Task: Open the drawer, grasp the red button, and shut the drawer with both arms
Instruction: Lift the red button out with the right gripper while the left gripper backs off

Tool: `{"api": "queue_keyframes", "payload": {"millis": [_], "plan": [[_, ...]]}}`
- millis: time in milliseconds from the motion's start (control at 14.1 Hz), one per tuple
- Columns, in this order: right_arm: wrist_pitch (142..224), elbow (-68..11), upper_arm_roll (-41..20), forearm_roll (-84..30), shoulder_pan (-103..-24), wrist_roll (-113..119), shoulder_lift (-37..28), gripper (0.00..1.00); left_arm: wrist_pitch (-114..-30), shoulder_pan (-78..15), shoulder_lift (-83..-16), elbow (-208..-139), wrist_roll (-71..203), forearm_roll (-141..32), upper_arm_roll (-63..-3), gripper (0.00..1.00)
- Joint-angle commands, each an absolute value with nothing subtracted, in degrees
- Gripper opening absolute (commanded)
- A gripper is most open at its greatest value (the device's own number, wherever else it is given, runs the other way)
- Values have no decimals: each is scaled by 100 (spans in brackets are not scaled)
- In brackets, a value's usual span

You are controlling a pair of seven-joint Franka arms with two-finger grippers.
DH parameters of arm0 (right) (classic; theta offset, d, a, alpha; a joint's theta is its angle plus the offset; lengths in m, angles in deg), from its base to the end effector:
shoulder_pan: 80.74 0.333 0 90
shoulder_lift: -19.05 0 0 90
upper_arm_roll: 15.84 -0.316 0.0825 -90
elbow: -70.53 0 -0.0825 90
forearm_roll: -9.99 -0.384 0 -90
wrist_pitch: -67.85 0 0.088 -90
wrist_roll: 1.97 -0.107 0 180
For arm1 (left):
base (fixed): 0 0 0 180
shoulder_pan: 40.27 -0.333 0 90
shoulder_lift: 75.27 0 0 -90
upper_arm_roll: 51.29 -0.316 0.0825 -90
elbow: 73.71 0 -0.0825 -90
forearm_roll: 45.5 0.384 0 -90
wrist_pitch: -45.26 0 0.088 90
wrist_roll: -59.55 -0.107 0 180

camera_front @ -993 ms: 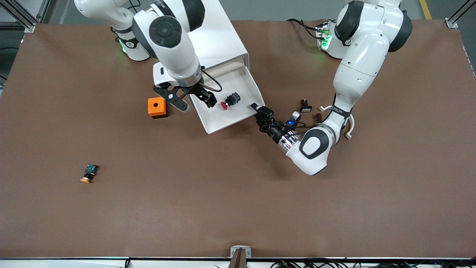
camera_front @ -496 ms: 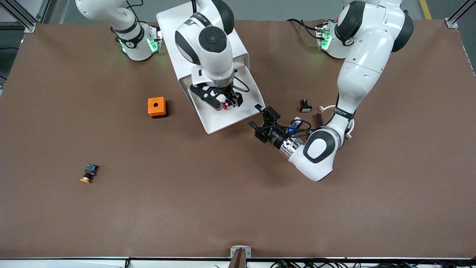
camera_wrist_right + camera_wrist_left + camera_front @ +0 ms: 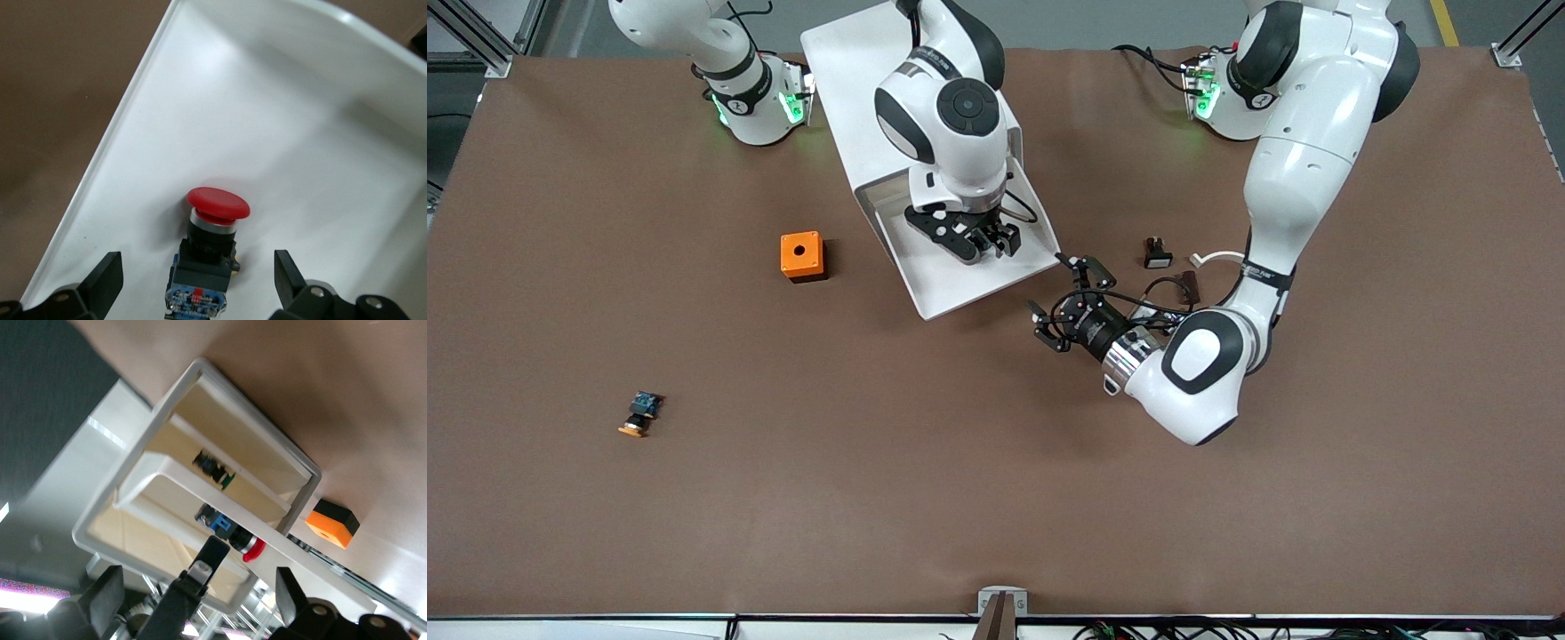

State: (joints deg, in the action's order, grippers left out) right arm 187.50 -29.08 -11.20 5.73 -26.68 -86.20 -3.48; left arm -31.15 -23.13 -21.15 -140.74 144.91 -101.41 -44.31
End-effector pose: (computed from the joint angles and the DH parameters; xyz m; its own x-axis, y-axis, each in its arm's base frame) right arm 0.4164 0.4987 0.3489 0.8010 -0.5975 -0.0361 -0.5963 -0.8018 0.0389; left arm 0.6039 -0.3554 0.2454 -0.1692 0.5654 -0.8073 0.6376 -0.5618 -0.5271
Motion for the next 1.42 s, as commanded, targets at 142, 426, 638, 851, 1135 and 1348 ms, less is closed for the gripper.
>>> {"api": "queue_keyframes", "payload": {"millis": [142,426,638,851,1135,1348], "plan": [[18914,-3081,-1056,665,-2537,-8863,-362,95,-3224,-2261,-2744,-14086,12656,-9009,-4461,100],[18800,-3090,-1057,657,-2564,-8775,-362,41,-4032,-2225,-3176,-14130,11714,-7918,-4382,100],[18791,-3055,-1057,648,-2581,-8783,-353,3,-4542,-2050,-3404,-14156,11317,-7092,-4391,100],[18747,-2950,-1048,648,-2625,-8766,-336,0,-5165,-1761,-3440,-14200,11316,-6380,-4391,100],[17747,-2204,-1021,595,-3054,-8039,-283,0,-6089,-1505,-3396,-14489,11343,-6028,-4400,100],[17350,-2132,-1030,569,-3792,-6933,111,0,-6214,-1391,-3405,-14710,11483,-5825,-4409,100]]}}
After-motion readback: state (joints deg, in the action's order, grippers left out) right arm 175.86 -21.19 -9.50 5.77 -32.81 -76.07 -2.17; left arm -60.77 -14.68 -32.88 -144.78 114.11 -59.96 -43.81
